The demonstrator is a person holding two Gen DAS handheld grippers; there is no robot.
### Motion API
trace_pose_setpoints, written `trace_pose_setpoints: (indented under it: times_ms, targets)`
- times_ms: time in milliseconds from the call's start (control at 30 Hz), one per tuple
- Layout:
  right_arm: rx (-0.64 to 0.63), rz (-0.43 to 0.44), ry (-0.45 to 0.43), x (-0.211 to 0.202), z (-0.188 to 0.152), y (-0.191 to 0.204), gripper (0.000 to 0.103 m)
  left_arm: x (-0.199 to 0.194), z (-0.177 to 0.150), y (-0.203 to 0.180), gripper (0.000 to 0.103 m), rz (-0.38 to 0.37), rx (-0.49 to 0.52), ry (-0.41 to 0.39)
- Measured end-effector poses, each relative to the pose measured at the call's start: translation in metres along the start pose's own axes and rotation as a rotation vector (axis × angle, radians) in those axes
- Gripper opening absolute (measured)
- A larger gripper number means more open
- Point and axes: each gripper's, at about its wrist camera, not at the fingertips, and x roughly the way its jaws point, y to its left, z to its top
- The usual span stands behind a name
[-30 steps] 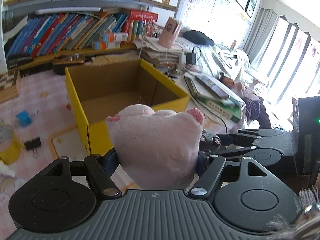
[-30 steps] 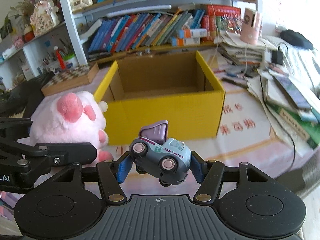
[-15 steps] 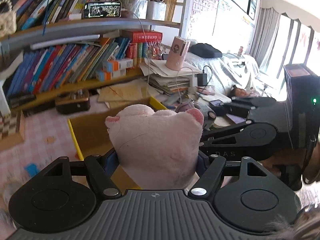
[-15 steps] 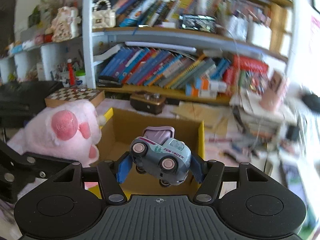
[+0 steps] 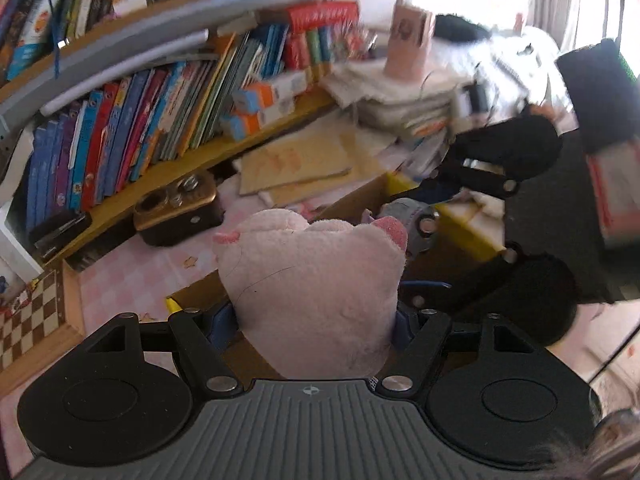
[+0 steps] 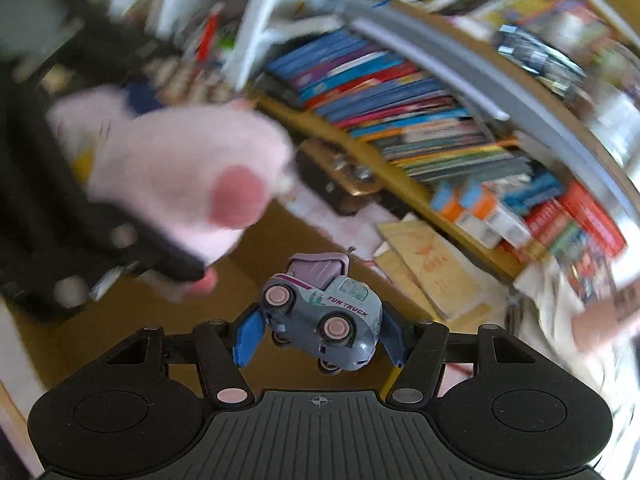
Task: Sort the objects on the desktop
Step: 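Lower the pig into the yellow box with the left tool while the right tool releases the truck inside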
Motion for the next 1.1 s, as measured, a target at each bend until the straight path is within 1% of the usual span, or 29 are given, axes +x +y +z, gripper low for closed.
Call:
trace_pose_setpoints:
  times_ms: [67,133,267,333,467,533,600,667,767,867,933,967,1033,1100]
  targets:
    - [-0.088,0.023,0.028,0.014,-0.002,0.005,0.062,0.016,0.002,0.002,0.070,0.012,0.001,0.029]
    - [-0.148,0.045,0.045,0.024,-0.003,0.010,0.062,0.033,0.002,0.001,0.071,0.033,0.023,0.056]
    - [-0.264,0.070,0.043,0.036,-0.006,0.019,0.062,0.058,-0.003,-0.002,0.071,0.072,0.078,0.099]
    - [-0.294,0.071,0.044,0.041,-0.006,0.022,0.062,0.065,-0.005,-0.005,0.071,0.093,0.113,0.109]
    - [-0.303,0.069,0.071,0.054,-0.008,0.024,0.062,0.074,-0.012,-0.011,0.071,0.099,0.177,0.127]
    - [-0.302,0.074,0.075,0.056,-0.007,0.024,0.062,0.078,-0.017,-0.012,0.072,0.099,0.192,0.135]
    - [-0.329,0.086,0.085,0.058,-0.007,0.027,0.062,0.083,-0.019,-0.010,0.072,0.108,0.178,0.159]
    - [-0.356,0.092,0.096,0.060,-0.008,0.029,0.062,0.082,-0.018,-0.008,0.072,0.108,0.158,0.159]
    - [-0.359,0.090,0.111,0.063,-0.008,0.028,0.062,0.084,-0.019,-0.006,0.075,0.104,0.142,0.172]
    - [-0.344,0.087,0.128,0.066,-0.006,0.025,0.062,0.086,-0.018,-0.005,0.078,0.097,0.126,0.192]
    - [-0.336,0.096,0.140,0.068,-0.006,0.024,0.062,0.087,-0.018,-0.005,0.085,0.089,0.120,0.204]
    - [-0.337,0.104,0.142,0.068,-0.005,0.024,0.063,0.086,-0.018,-0.005,0.086,0.088,0.119,0.201]
    - [-0.343,0.112,0.141,0.068,-0.007,0.025,0.064,0.085,-0.018,-0.005,0.093,0.090,0.115,0.194]
    - [-0.345,0.111,0.130,0.066,-0.008,0.024,0.065,0.084,-0.019,-0.005,0.093,0.085,0.106,0.203]
